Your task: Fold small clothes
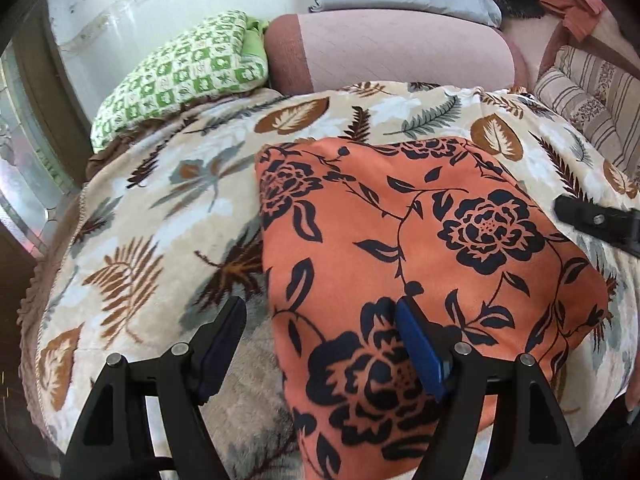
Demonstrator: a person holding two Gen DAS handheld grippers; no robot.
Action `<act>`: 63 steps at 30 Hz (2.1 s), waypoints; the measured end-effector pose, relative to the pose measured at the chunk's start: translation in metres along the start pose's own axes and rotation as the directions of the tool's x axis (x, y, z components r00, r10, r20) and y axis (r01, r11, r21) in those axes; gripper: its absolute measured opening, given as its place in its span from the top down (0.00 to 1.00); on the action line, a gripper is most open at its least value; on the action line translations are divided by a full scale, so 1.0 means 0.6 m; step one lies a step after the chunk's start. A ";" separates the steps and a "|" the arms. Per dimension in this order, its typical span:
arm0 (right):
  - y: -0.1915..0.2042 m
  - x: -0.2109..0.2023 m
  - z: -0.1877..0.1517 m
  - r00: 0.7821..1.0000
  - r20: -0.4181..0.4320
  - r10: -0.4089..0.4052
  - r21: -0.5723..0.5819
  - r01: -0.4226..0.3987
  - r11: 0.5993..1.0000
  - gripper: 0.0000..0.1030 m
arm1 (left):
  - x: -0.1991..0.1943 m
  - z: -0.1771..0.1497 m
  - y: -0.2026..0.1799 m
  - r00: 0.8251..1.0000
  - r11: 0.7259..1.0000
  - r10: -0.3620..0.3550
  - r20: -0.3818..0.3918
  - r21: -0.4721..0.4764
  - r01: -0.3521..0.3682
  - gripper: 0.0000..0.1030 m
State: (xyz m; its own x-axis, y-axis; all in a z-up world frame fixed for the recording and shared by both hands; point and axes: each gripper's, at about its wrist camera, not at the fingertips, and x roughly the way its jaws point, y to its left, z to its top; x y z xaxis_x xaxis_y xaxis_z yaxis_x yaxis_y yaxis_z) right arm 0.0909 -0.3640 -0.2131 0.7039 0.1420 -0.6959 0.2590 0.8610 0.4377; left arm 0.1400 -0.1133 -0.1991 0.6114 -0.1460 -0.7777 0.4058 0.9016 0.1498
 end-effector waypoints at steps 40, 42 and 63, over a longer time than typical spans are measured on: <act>0.159 -0.234 -0.097 0.971 0.237 -0.026 -0.254 0.088 0.963 0.39 | -0.268 -0.045 0.006 0.962 0.988 0.145 0.231 -0.091 -0.127 0.18; 0.163 -0.235 -0.097 0.970 0.241 -0.023 -0.261 0.087 0.962 0.39 | -0.271 -0.043 0.007 0.960 0.987 0.150 0.237 -0.094 -0.131 0.18; 0.207 -0.249 -0.085 0.963 0.270 0.015 -0.319 0.075 0.945 0.39 | -0.299 -0.036 0.034 0.955 0.986 0.114 0.273 -0.146 -0.076 0.18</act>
State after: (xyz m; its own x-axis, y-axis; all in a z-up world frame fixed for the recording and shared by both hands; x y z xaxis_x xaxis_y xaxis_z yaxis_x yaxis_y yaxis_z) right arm -0.0155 -0.2535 -0.0839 0.8599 0.0178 -0.5101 0.0864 0.9799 0.1799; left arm 0.0241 -0.0602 -0.0698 0.8156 -0.1476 -0.5595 0.2544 0.9599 0.1176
